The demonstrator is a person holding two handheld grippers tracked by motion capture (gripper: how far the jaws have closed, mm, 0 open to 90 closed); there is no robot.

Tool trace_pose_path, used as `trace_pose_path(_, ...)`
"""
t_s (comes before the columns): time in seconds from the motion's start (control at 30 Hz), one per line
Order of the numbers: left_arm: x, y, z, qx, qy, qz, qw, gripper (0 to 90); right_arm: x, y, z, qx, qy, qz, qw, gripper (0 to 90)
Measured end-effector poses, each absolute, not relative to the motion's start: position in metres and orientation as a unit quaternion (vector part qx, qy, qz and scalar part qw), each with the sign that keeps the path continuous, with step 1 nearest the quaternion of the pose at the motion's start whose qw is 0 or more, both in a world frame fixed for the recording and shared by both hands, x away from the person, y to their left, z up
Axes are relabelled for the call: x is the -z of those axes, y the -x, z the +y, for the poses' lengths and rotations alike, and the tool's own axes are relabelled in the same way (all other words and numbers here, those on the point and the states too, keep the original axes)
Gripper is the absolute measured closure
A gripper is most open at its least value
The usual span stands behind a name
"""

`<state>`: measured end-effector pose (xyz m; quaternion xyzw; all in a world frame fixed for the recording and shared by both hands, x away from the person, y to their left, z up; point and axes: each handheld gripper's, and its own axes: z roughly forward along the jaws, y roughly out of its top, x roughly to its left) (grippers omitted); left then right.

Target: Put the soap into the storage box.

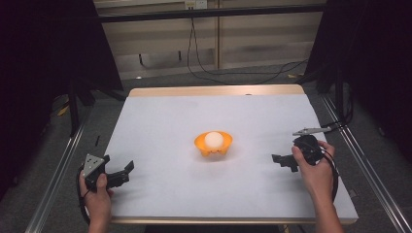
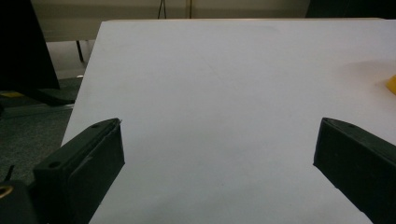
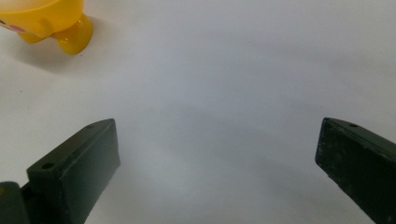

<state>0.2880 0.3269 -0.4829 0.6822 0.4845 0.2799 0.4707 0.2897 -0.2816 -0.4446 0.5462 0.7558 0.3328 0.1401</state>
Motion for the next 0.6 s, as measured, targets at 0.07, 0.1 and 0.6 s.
trace_pose_path(0.07,0.483,-0.288,0.327,-0.28,-0.682,0.485,0.471,1.5,0.446,-0.287,-0.287,-0.336,-0.548,0.752,0.143,0.0)
trace_pose_path(0.1,0.483,-0.288,0.327,-0.28,-0.682,0.485,0.471,1.5,0.446,-0.287,-0.287,-0.336,-0.548,0.752,0.143,0.0)
trace_pose_path(0.6,0.483,-0.288,0.327,-0.281,-0.682,0.484,0.471,1.6,0.457,-0.265,-0.32,-0.348,-0.565,0.732,0.156,0.0)
